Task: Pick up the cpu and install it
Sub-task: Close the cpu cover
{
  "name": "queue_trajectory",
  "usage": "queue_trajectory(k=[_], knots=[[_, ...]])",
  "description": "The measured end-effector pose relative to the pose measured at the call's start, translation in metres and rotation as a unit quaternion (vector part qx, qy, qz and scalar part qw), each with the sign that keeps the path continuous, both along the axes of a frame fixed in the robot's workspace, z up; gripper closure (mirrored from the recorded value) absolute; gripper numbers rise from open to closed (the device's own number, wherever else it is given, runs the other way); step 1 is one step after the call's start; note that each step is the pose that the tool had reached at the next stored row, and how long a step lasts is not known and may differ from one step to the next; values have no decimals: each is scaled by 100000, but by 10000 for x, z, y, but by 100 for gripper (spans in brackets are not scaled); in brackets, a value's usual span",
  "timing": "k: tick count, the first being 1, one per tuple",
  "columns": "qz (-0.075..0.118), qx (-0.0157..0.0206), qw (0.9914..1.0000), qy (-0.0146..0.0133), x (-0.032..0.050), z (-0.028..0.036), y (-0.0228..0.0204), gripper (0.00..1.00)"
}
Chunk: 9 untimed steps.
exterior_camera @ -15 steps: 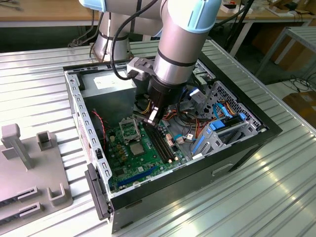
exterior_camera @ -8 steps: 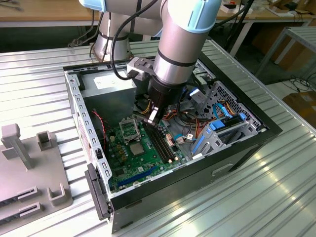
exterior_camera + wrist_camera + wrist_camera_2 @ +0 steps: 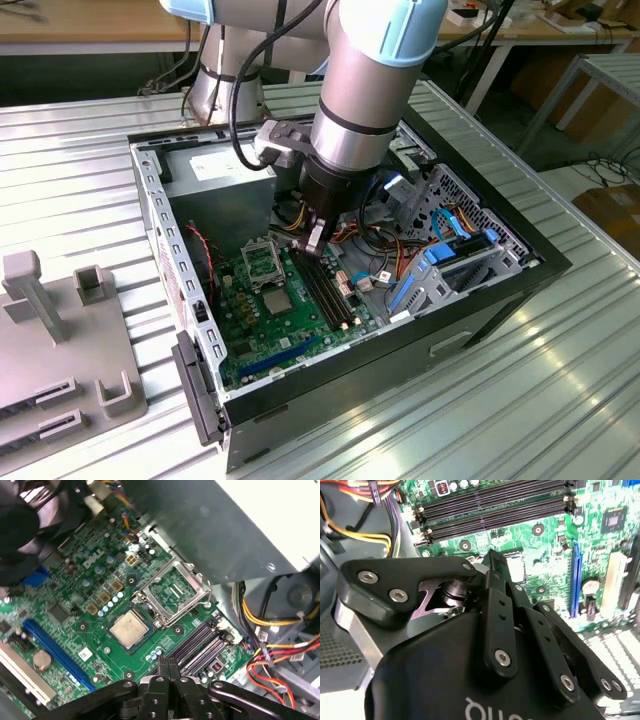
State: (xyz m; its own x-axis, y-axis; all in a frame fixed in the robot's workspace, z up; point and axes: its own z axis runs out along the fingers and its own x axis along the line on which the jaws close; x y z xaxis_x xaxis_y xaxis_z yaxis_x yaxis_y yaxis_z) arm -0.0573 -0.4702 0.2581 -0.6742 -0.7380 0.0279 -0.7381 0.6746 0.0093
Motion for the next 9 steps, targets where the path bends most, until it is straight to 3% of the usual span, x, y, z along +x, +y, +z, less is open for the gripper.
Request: queue_trajectory(k=[9], knots=[[453, 2, 99999, -2, 0, 0, 0, 89]])
